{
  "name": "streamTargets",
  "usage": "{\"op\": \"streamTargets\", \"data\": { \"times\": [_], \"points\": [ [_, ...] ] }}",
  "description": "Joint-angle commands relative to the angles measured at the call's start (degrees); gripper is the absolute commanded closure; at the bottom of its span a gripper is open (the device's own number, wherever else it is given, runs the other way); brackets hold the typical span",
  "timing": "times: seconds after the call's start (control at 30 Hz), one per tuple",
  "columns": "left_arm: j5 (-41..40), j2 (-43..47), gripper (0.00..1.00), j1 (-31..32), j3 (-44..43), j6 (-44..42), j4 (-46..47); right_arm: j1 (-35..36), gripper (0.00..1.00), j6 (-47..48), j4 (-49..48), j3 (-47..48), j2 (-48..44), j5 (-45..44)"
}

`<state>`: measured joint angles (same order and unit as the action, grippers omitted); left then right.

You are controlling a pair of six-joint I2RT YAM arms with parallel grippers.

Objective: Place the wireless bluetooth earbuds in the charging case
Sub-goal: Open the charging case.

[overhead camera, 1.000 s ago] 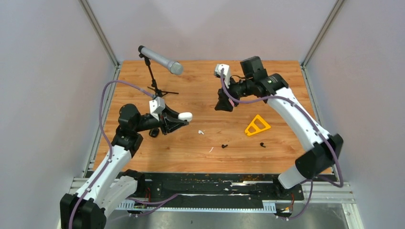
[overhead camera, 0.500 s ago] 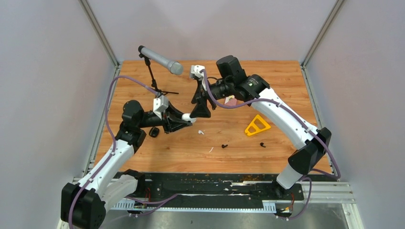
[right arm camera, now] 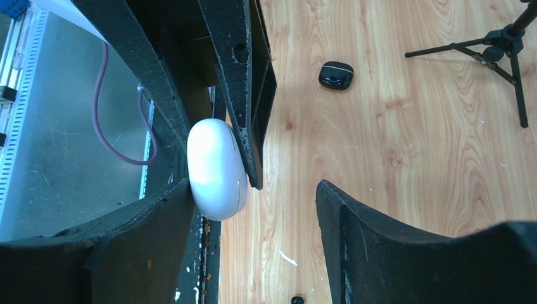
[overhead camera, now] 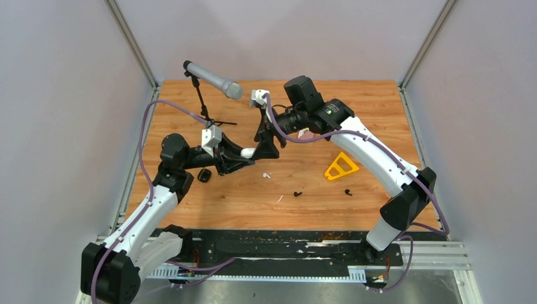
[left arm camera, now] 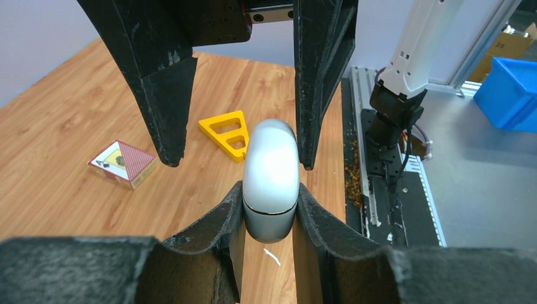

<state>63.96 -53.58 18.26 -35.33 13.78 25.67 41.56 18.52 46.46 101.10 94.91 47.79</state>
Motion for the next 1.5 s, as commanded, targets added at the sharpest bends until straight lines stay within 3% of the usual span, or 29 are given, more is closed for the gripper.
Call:
{"op": "streamTargets", "data": {
  "times": [0.0, 0.27, 0.87, 1.1, 1.23, 1.37, 1.47],
  "points": [
    [0.6, 1.2, 1.00, 0.3, -0.7, 0.4, 3.6, 0.2, 0.30, -2.7, -1.6, 1.4, 0.8, -1.5],
    [1.2, 1.8, 1.00, 0.3, 0.0, -1.2, 4.0, -1.3, 0.31, -7.4, -3.0, 6.2, 2.6, 1.6],
    [0.3, 2.5, 1.00, 0.4, 1.3, -0.8, 5.7, -1.9, 0.30, -9.9, -3.9, 6.8, 3.1, 0.1],
    [-2.6, 2.7, 1.00, 0.2, 2.6, 1.7, 7.0, -1.9, 0.29, -10.8, -3.4, 11.1, 2.2, 8.2],
    [-4.1, 2.6, 1.00, -0.6, 3.5, 3.2, 7.8, -1.8, 0.28, -8.6, 0.9, 14.3, 1.0, 7.7],
    [-4.9, 3.1, 1.00, -1.8, 3.7, 4.8, 8.0, -3.6, 0.28, -6.0, 3.8, 11.7, -1.3, 4.7],
    [-5.6, 4.2, 1.00, -3.8, 4.0, 6.5, 8.4, -7.8, 0.35, -4.6, 2.5, 3.9, -2.8, 2.5]
  ]
}}
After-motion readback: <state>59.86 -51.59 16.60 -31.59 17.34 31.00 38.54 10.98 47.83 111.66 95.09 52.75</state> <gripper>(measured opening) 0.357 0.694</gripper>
